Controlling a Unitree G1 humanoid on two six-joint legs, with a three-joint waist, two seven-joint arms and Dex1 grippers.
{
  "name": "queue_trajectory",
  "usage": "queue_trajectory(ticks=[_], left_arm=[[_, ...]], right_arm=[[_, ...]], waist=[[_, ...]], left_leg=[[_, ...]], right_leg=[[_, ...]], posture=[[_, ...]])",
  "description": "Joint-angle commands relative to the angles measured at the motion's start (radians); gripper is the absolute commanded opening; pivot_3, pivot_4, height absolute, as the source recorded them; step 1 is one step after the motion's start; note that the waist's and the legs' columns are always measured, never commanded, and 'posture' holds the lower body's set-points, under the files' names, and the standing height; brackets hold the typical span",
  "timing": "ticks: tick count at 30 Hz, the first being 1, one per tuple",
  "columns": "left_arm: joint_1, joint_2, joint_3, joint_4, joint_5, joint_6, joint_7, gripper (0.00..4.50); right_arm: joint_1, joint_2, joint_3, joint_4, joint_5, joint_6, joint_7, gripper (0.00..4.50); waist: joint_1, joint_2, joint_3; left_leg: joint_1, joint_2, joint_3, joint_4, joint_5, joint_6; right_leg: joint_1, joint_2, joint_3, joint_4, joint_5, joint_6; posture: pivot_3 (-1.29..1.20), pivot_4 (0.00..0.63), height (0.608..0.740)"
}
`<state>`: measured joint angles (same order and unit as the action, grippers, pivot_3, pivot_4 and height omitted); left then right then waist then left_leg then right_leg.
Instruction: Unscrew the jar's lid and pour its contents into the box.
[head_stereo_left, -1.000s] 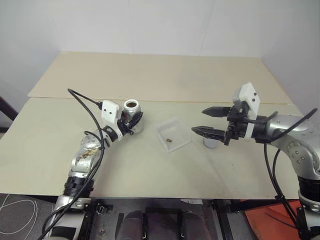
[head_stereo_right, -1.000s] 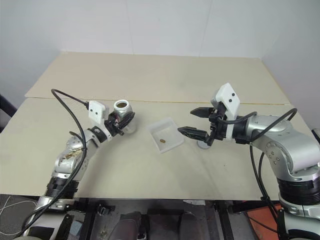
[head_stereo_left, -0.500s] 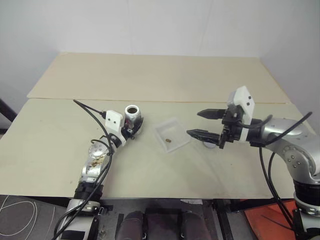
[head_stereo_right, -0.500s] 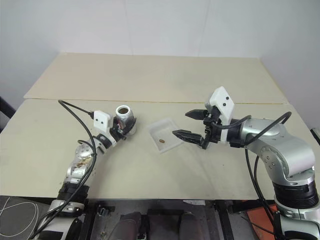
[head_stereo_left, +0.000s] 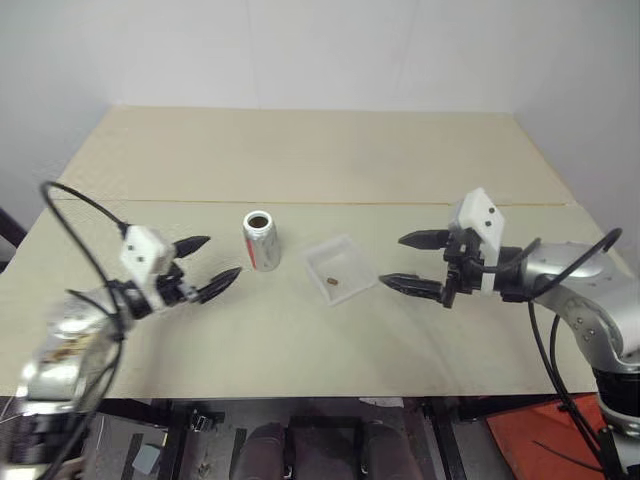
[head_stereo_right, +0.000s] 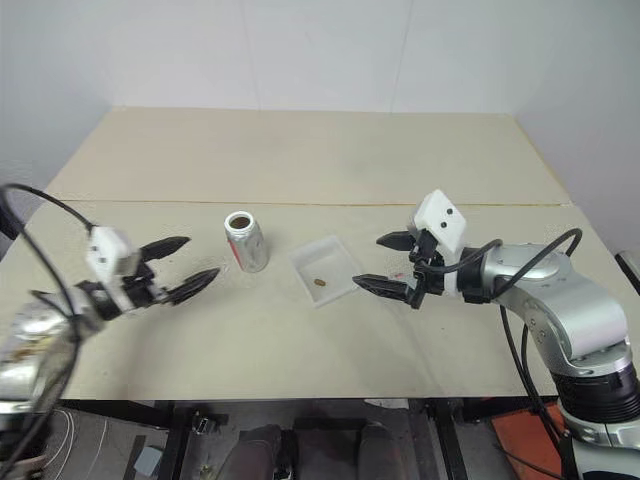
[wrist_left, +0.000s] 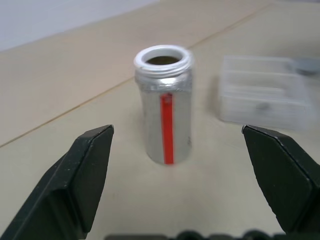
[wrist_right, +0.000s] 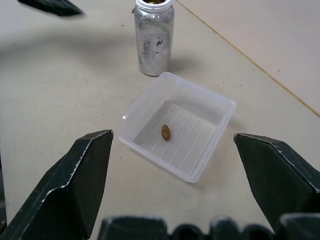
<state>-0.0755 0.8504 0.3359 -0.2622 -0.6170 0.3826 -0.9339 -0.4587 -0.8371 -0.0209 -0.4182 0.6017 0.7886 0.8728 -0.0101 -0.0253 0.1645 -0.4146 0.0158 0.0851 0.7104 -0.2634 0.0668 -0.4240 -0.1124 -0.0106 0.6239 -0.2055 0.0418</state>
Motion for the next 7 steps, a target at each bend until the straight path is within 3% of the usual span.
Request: queue_trajectory(ticks=[1, 7], left_arm=[[0.069, 0.096, 0.161, -0.076, -0.129, 0.037, -0.187, 4.47], [0.113, 0.116, 0.212, -0.12, -0.167, 0.064, -0.215, 4.47]], right_arm=[[-0.006, -0.013, -0.057, -0.003, 0.007, -0.061, 0.034, 4.5], [0.023, -0.022, -0.091, -0.015, 0.011, -0.085, 0.056, 4.5]], waist=[[-0.002, 0.0, 0.0], [0.005, 0.001, 0.0]], left_leg=[[0.0, 0.0, 0.0, 0.0, 0.0, 0.0], [0.0, 0.0, 0.0, 0.0, 0.0, 0.0]], right_leg=[[0.0, 0.0, 0.0, 0.0, 0.0, 0.0], [0.0, 0.0, -0.001, 0.0, -0.001, 0.0]], posture=[[0.0, 0.15, 0.74], [0.0, 0.15, 0.74]])
